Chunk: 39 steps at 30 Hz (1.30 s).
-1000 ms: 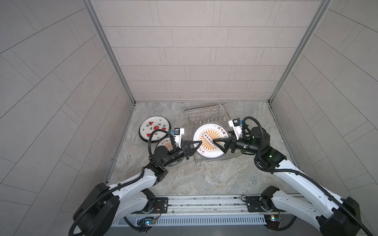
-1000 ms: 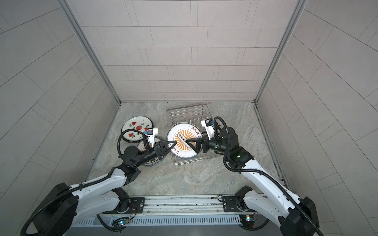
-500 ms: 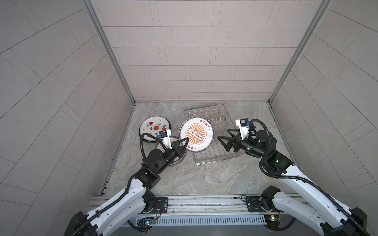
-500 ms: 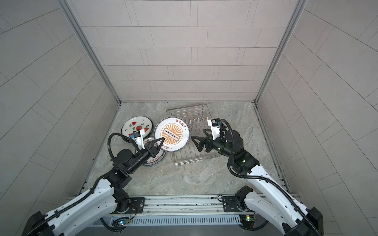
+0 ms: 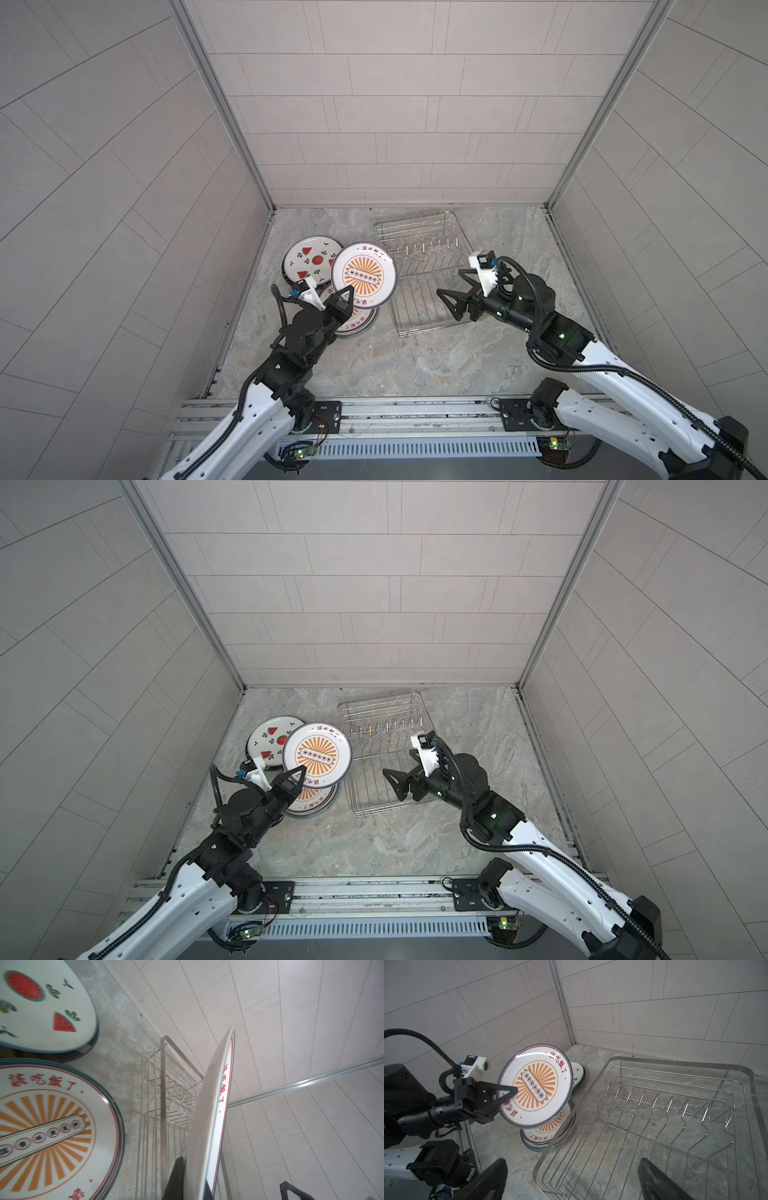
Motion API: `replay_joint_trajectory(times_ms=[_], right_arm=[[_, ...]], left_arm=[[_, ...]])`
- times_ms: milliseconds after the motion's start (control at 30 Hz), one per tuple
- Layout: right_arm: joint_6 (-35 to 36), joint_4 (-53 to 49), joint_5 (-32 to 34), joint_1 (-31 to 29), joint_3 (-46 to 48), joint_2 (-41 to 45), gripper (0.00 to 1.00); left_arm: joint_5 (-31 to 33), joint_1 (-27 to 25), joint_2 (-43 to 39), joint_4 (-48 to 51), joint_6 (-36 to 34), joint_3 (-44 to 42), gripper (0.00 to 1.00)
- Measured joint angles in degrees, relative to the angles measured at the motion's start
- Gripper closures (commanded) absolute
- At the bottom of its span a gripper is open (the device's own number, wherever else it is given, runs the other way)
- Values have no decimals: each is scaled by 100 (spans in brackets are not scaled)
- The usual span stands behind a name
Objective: Unload the plates from the dish rack
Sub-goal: 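Open the right gripper and carry the plate toward the stack with the left gripper, then lower the plate onto the stack with the left gripper while the right returns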
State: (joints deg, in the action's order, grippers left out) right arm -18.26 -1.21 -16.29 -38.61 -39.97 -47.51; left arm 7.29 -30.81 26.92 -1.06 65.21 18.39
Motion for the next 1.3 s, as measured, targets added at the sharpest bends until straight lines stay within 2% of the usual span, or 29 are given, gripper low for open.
replay_joint_trajectory(times_ms=[200,433,733,1067,1300], right_arm=[[398,-243,136,-461,-258,-535,0],[780,-538,267,-1128,-986,-1340,0],[1032,-831,612,-1410,-1305,-1947,0],[1102,-942,793,-1436,-1305,-1952,0],[1132,-949,850,-1438,-1305,-1952,0]], left_arm=[[643,46,-503,1202,671,7,100],[1113,57,-627,1825,1292,7,100],[1191,76,105,2035,1773,9,100],[1150,168,566,1823,1993,-7,97],[796,348,960,1582,2050,-87,96]])
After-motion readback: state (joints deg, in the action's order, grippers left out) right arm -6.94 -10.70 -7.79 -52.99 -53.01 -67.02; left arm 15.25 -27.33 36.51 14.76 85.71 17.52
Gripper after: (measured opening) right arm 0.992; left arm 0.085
